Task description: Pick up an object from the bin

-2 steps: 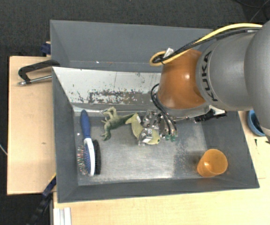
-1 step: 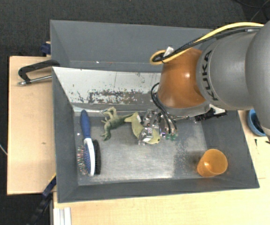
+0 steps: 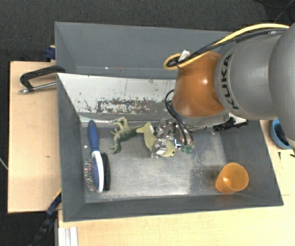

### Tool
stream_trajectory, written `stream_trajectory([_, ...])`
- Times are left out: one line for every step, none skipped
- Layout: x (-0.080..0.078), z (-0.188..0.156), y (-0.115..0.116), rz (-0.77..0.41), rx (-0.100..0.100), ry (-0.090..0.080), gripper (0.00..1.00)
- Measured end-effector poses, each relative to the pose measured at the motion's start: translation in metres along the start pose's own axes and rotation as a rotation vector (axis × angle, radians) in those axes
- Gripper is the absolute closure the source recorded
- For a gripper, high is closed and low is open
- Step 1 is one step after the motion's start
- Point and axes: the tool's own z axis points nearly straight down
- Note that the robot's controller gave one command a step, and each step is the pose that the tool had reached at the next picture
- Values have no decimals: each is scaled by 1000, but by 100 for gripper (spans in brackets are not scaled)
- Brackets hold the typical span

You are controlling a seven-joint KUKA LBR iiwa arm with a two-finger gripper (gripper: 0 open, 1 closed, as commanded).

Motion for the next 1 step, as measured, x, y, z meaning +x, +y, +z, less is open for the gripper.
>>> stream_trajectory([-2,-57,1,-1,-2,-4,100])
